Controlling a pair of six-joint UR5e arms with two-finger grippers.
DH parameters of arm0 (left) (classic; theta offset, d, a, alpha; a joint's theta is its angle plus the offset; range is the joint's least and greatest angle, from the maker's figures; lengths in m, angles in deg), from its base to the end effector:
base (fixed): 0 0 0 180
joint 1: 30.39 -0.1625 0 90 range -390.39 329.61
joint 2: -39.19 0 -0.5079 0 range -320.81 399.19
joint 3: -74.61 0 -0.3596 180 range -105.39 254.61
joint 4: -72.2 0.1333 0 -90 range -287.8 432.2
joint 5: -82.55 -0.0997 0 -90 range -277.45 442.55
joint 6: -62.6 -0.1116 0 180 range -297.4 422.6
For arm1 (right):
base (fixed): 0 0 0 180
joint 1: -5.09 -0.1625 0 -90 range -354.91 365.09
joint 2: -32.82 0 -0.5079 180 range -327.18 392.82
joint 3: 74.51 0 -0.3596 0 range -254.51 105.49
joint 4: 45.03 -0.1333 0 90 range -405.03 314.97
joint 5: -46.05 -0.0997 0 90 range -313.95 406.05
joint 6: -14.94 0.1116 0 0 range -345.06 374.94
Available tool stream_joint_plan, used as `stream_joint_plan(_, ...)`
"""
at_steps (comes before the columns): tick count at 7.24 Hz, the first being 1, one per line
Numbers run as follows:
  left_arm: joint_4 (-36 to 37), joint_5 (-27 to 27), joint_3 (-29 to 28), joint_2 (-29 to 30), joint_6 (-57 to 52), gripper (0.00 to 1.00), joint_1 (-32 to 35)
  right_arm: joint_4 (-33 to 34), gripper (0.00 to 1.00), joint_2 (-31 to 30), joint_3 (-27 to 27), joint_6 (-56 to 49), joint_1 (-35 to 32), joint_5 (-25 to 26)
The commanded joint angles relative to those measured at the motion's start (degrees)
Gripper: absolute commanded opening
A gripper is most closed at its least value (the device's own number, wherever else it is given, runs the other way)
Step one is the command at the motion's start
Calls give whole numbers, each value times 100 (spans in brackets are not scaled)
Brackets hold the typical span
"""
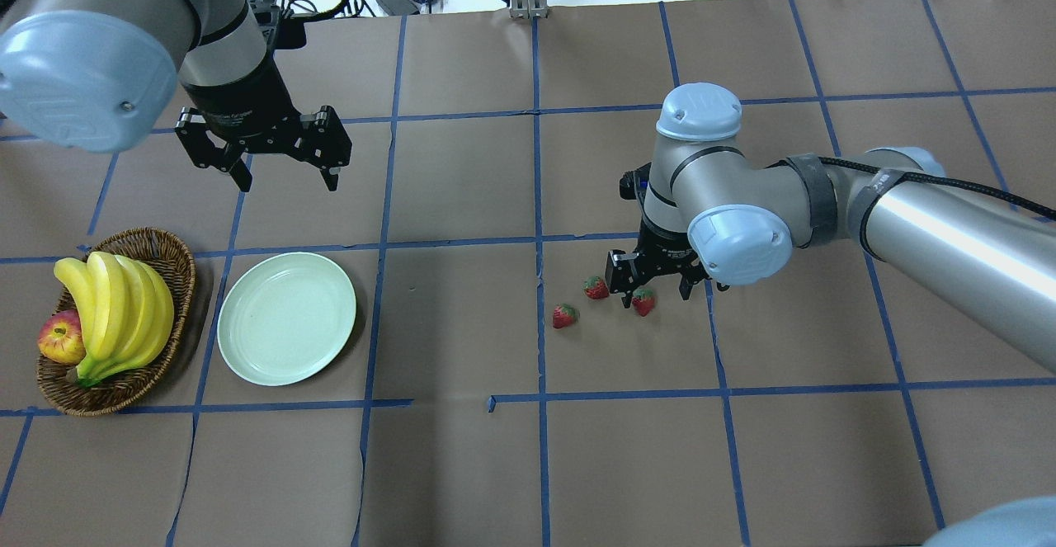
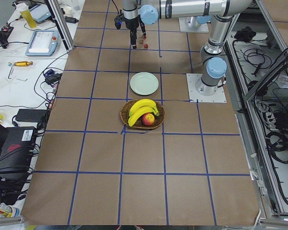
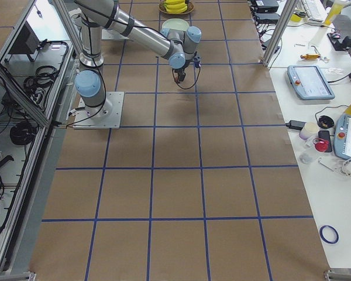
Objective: Collect all strawberries into plate
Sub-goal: 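Lower the right gripper down over the cluster of red strawberries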
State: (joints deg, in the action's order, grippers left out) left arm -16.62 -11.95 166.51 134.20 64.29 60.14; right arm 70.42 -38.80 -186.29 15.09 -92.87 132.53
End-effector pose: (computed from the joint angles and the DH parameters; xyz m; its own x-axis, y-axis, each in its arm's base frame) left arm -0.1291 -0.4883 0.5045 -0.9966 -0.0123 -0.0810 -0.0202 0.9950 0.0975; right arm 0.2085 -0.4789 0.2795 -0.9910 -0.1203 -0.0587 -0.1313 0.9582 0.2541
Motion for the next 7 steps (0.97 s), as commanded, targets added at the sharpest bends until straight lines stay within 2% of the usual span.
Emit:
stream_joint_plan(1, 5, -60, 3, 0, -28, 100, 0, 21, 87, 121, -37, 55, -21, -34)
stream_joint_plan(3, -3, -60, 3, 0, -37, 100, 0, 195, 85, 226, -37, 46, -21, -17)
stream_joint_plan(4, -3, -68, 3, 9, -37, 100, 0, 275, 72, 271, -28, 46, -21, 18)
stream_joint_plan(5, -3, -69, 12, 9, -37, 100, 0, 276, 38, 262, -28, 46, -21, 35)
stream_joint_plan(6, -3, -69, 3, 9, -37, 100, -9, 267, 0, 236, -28, 55, -21, 44)
stream_joint_plan(7, -3, -69, 3, 9, -176, 100, -113, 267, 0, 227, -2, 72, -21, 44)
